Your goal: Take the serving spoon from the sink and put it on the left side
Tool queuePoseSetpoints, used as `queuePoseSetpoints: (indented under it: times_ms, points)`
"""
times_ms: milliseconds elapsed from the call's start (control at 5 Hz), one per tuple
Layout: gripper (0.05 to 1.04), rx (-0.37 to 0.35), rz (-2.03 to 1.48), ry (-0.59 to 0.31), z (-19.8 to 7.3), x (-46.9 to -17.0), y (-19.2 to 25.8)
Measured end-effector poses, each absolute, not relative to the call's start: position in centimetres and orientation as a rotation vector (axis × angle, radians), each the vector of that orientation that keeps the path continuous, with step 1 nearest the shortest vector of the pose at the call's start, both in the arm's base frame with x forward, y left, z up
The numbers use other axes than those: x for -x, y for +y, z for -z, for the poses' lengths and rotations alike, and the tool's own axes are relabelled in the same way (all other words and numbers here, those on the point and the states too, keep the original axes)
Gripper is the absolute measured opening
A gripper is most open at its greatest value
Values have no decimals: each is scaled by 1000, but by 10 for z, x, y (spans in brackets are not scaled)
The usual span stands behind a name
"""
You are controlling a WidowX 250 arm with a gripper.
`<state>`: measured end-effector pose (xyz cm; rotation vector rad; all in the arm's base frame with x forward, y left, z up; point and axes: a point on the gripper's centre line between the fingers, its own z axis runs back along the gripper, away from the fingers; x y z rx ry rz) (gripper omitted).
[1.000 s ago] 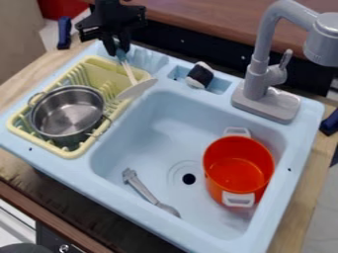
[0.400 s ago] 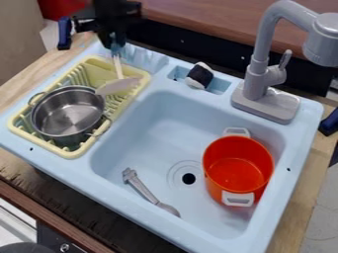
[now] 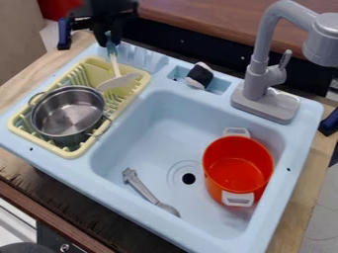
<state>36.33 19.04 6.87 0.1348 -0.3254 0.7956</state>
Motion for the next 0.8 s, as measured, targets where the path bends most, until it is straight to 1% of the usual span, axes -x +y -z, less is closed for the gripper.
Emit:
queuePoseSetpoints:
  times_ms: [200, 400, 600, 800]
  points:
    - [250, -155, -814, -343, -69, -365, 191]
    - [508, -179, -861, -339, -70, -364, 191]
    - [806, -171, -881, -322, -68, -362, 189]
    - [1001, -169, -893, -292, -64, -356, 187]
